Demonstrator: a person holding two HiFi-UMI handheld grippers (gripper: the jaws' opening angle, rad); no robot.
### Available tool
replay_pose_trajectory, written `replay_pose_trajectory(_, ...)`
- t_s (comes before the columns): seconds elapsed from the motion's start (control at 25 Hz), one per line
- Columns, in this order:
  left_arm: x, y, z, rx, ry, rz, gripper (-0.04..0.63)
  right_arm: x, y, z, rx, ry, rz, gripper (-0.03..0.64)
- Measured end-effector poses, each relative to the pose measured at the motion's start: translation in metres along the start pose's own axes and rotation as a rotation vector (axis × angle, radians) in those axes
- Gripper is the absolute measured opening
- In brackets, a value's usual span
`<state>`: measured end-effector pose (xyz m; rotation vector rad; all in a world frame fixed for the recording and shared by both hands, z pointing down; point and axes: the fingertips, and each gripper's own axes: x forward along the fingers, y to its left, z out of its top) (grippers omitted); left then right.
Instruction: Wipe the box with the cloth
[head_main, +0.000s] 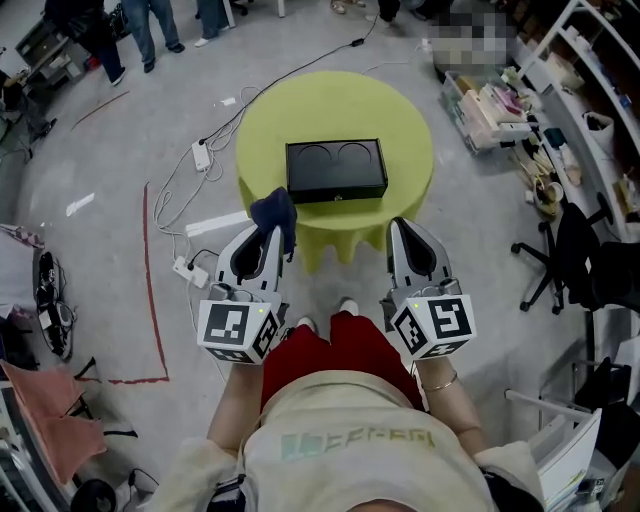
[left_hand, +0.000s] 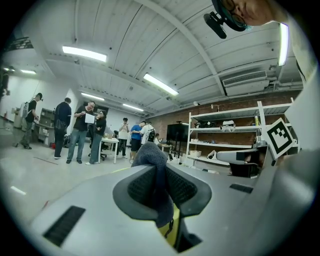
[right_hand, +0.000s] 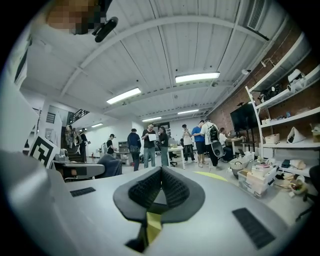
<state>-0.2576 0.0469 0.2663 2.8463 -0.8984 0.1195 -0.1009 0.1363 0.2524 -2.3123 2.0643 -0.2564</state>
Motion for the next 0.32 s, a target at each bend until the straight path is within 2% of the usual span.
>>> replay_pose_trajectory(0.32, -0.014, -0.004, -0.005, 0.017, -0.007, -0.025, 0.061, -0.013, 0.008, -0.007, 0.011, -0.018, -0.023, 0.036)
